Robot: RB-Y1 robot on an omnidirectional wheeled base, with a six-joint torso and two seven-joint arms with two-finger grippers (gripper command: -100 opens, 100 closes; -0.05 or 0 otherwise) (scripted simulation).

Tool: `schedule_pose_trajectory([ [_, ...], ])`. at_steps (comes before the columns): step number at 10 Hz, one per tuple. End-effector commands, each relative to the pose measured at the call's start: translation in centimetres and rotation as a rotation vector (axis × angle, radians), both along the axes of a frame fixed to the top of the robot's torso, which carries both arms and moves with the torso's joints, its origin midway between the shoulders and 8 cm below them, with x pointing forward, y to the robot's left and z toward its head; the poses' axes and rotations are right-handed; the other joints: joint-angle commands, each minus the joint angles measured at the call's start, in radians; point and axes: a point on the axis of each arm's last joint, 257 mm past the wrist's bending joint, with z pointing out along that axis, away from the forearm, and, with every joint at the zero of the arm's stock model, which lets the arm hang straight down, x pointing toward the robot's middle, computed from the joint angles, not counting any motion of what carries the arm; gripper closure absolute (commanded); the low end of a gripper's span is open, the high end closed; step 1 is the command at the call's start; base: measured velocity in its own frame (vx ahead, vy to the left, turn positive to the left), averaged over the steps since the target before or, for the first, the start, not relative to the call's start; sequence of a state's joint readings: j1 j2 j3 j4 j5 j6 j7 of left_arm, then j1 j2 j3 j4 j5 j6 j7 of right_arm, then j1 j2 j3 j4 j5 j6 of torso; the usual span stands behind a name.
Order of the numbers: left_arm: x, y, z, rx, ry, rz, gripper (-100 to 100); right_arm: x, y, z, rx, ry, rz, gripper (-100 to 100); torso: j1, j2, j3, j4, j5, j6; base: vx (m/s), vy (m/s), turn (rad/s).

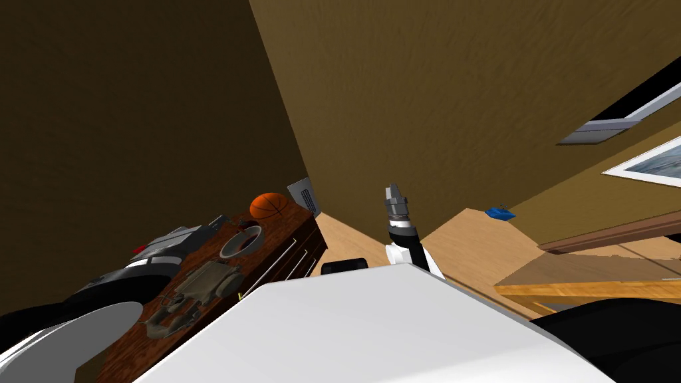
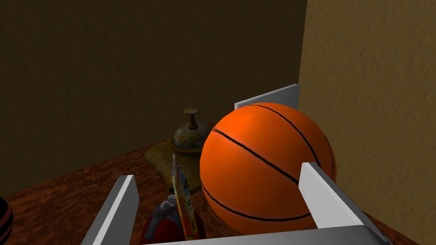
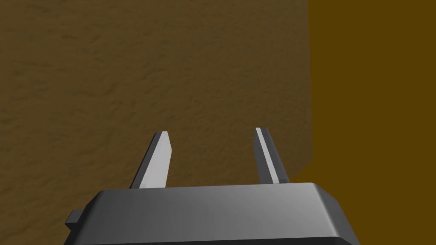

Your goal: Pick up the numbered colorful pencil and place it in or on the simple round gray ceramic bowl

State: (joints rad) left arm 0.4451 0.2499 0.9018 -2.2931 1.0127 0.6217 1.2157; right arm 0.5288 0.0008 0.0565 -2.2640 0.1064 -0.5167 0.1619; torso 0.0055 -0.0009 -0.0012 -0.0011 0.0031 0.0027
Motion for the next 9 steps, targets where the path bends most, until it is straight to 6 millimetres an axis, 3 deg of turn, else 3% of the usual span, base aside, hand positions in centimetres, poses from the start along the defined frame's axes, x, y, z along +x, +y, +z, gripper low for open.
schedule_pose_trajectory([
  [1,-0.3,0.9,0.6,-0.003,-0.004,0.019,-100,0.0,0.0,0.0,0.0,0.0,0.0,0,0.0,0.0,0.0,0.0,0.0,0.0,-0.042,-0.027,-0.087],
  [2,-1.1,2.0,1.4,-0.002,-0.01,0.045,-100,0.0,0.0,0.0,0.0,0.0,0.0,0,0.001,-0.001,0.0,0.0,0.0,-0.001,-0.035,-0.034,-0.144],
  [3,-0.7,1.4,0.8,-0.001,-0.006,0.031,-100,0.0,0.0,0.0,0.0,0.0,0.0,0,0.001,-0.001,-0.001,0.0,0.0,0.0,-0.018,-0.014,-0.035],
  [4,-0.8,1.5,0.8,-0.002,-0.007,0.033,0,0.0,0.0,0.0,0.0,0.0,0.0,0,0.002,-0.002,-0.001,0.0,0.001,-0.001,0.0,0.0,0.0],
  [9,-0.8,1.5,0.8,-0.002,-0.007,0.033,0,0.0,0.0,0.0,0.0,0.0,0.0,0,0.003,-0.004,-0.002,-0.001,0.001,-0.001,0.0,0.0,0.0],
])
